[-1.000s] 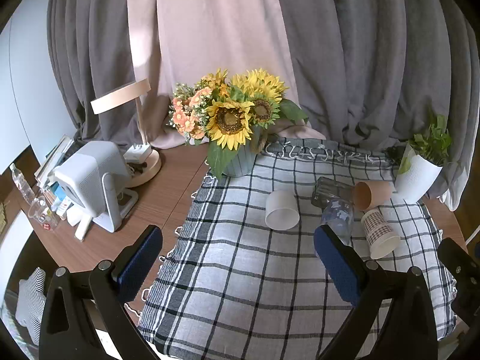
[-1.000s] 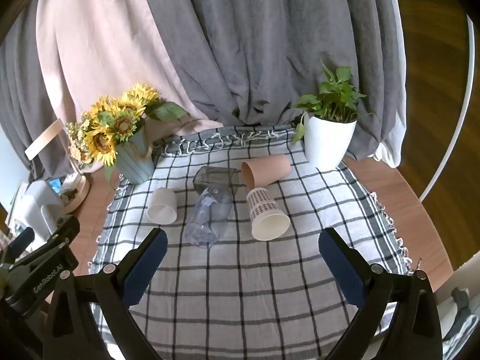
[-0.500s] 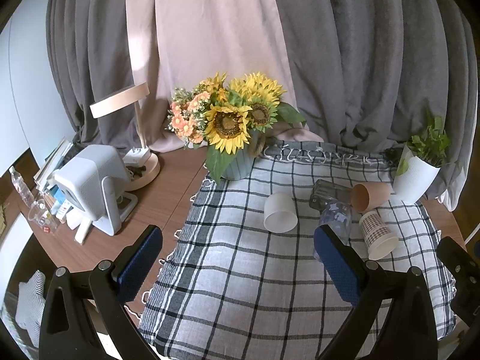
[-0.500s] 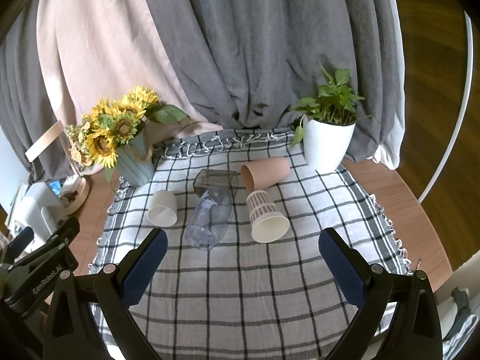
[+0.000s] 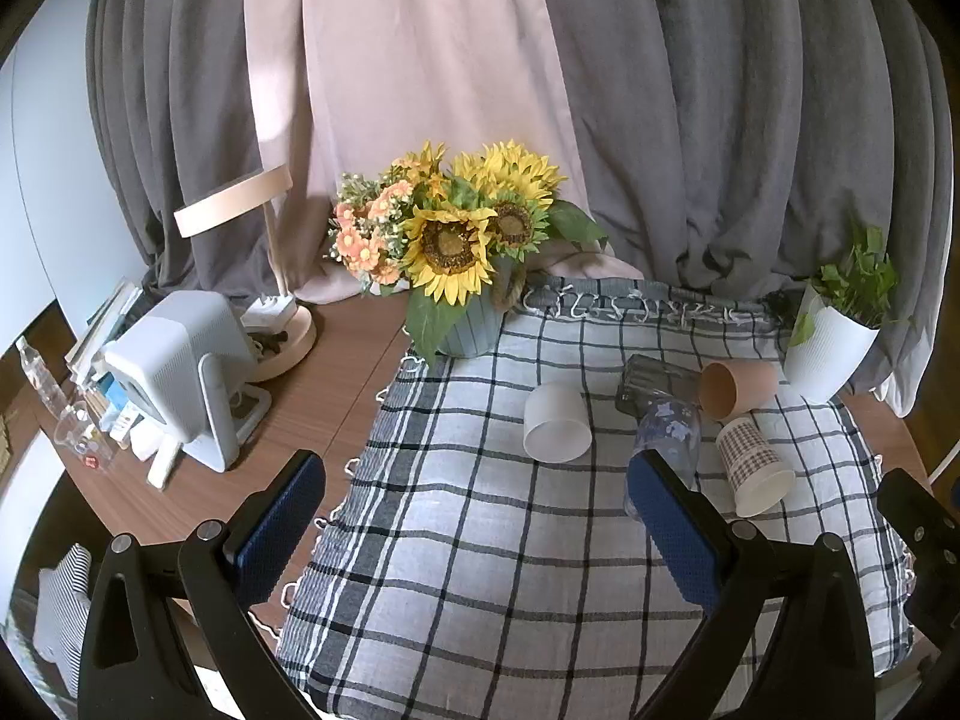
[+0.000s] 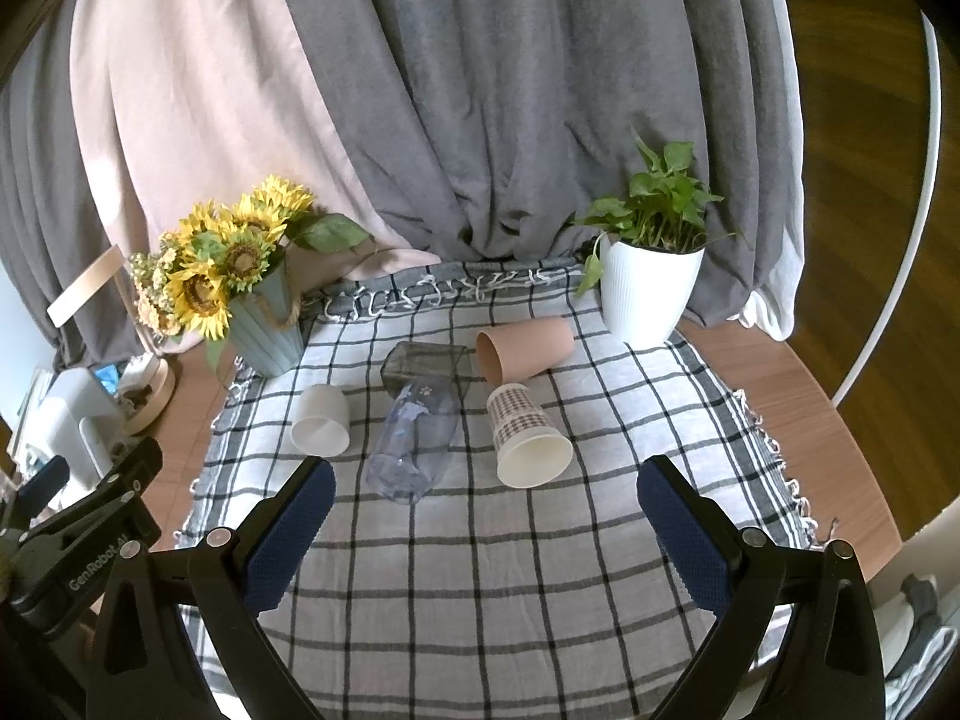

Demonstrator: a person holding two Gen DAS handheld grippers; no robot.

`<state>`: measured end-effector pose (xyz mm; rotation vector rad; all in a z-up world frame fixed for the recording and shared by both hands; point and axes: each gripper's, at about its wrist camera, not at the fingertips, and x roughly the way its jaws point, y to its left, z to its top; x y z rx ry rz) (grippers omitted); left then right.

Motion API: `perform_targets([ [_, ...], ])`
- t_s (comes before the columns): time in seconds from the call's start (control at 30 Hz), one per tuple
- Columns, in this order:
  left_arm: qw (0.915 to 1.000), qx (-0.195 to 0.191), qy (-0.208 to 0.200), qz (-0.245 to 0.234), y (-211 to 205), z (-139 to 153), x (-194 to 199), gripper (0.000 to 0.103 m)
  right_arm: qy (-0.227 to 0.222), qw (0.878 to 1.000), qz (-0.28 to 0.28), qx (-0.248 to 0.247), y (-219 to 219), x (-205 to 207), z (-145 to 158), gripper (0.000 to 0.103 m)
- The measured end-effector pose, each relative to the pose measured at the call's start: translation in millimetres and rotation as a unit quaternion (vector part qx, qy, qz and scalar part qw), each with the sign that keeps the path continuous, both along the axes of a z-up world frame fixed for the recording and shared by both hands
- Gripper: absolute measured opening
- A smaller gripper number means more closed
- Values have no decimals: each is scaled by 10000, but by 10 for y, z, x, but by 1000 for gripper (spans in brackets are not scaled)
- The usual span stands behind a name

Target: Flip cup upside down

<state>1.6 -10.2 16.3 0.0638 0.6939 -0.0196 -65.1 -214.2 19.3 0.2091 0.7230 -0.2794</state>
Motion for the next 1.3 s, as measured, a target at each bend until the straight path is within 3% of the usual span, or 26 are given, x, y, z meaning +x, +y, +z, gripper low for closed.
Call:
perform_targets([
  [1.3, 9999, 59, 63, -61, 0, -202, 43, 103, 19, 10000, -13, 3, -15, 58, -59, 102],
])
